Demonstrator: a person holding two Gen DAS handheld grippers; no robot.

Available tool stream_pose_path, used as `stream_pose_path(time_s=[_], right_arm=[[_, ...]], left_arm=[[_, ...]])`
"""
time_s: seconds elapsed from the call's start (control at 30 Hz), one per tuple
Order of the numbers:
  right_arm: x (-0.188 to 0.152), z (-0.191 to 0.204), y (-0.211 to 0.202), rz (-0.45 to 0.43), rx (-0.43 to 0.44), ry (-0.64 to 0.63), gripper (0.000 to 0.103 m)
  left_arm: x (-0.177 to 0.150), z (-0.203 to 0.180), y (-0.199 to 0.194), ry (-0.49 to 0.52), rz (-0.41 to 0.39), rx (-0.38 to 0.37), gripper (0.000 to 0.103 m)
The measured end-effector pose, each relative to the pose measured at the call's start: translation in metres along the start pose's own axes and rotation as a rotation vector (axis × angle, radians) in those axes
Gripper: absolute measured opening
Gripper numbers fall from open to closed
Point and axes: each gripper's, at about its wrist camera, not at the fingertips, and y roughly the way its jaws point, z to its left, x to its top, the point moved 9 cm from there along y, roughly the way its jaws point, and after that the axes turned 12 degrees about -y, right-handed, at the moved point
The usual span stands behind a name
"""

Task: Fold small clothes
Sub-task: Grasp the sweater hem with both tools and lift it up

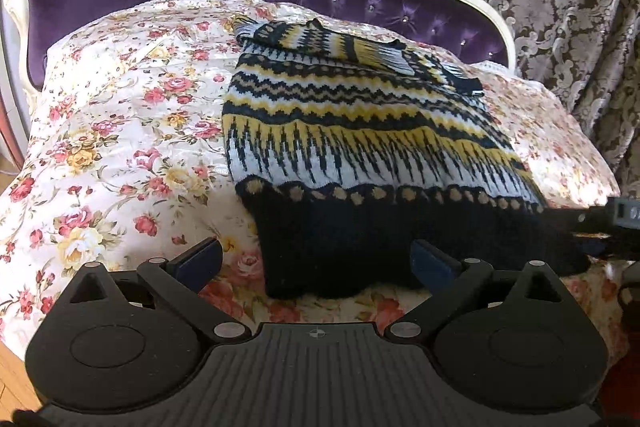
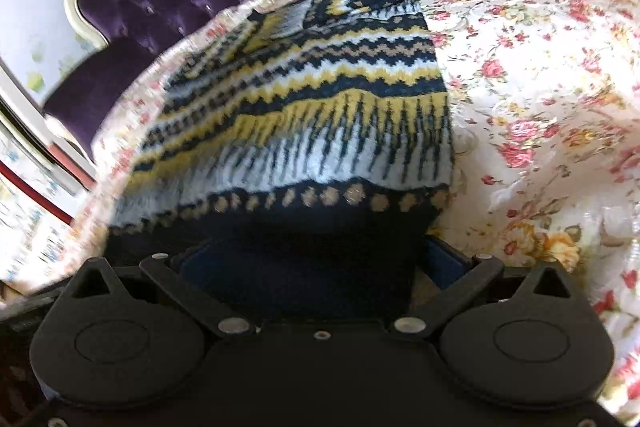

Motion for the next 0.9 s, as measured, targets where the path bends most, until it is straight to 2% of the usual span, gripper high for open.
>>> stream_pose_path(time_s=[0.13,0.4,0.57,0.63,0.67,0.73,0.77,0.83,0.87,0.9], right_arm=[[0.003,-0.002,-0.009,-0.052,0.052,0.049,0.102],[0.002,0.001,-0.012,-0.096,0.105,0.068,0.102],[0.001,0.001,-0.014,-0.12,0.132,0.084,0.102],[0.0,0.001,-0.014,-0.122,0.14,0.083,0.102],[0.0,0.002,-0.015,-0.124,0.14,0.083,0.102],[-0.001,0.003,-0.016,-0.121,0.143,0.075,0.102],[-0.002,0.004,-0.015,-0.116,0.143,0.068,0.101],[-0.004,0.002,-0.015,-0.11,0.128,0.066,0.085],[-0.005,0.0,-0.014,-0.103,0.113,0.069,0.08],[-0.006,-0.002,-0.014,-0.099,0.094,0.069,0.066]], left_arm=[[0.002,-0.001,0.002,-0.001,0.009,-0.006,0.101],[0.007,-0.005,0.011,-0.013,0.033,-0.03,0.101],[0.008,-0.011,0.015,-0.055,0.059,-0.091,0.1],[0.008,-0.014,0.017,-0.06,0.069,-0.108,0.097],[0.009,-0.015,0.018,-0.06,0.07,-0.112,0.089],[0.009,-0.016,0.021,-0.056,0.077,-0.12,0.085],[0.009,-0.016,0.022,-0.057,0.076,-0.122,0.075],[0.01,-0.012,0.023,-0.069,0.067,-0.114,0.056],[0.011,-0.01,0.024,-0.075,0.062,-0.107,0.038],[0.012,-0.006,0.024,-0.086,0.058,-0.099,0.026]])
